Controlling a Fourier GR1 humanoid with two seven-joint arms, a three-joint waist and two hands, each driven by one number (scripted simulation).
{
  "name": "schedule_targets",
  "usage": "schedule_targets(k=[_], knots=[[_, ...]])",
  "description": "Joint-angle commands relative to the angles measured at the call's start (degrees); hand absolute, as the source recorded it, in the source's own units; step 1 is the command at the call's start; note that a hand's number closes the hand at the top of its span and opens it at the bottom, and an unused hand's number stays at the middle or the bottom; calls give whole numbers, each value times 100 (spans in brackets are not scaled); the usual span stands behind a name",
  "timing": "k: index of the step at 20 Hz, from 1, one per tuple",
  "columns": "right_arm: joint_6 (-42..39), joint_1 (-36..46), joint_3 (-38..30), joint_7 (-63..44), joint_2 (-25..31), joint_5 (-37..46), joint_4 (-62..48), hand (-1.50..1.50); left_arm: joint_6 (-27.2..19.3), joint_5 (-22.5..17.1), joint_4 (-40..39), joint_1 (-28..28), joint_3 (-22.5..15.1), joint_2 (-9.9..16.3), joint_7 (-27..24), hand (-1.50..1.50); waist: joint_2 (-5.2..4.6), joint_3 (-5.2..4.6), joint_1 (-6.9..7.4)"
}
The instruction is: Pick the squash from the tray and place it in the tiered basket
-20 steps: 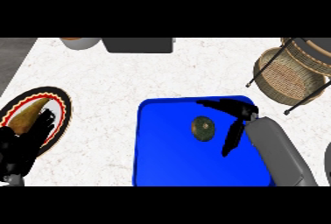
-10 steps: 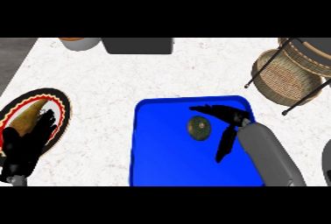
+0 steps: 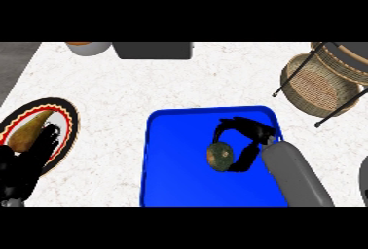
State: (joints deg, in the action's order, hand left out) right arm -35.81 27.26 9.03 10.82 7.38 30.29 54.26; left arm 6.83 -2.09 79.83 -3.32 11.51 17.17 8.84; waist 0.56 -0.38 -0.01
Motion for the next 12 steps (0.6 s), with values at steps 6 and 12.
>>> schedule_targets(k=[6,12], knots=[[-83,-532,-553,-289,312,-293,860,150,8,133,-160,147,41,-122,24,0,-52,38,-10],[2464,741,-1111,-3005,-199,867,553,150,50,120,-9,95,32,-13,175,0,-5,-29,53]])
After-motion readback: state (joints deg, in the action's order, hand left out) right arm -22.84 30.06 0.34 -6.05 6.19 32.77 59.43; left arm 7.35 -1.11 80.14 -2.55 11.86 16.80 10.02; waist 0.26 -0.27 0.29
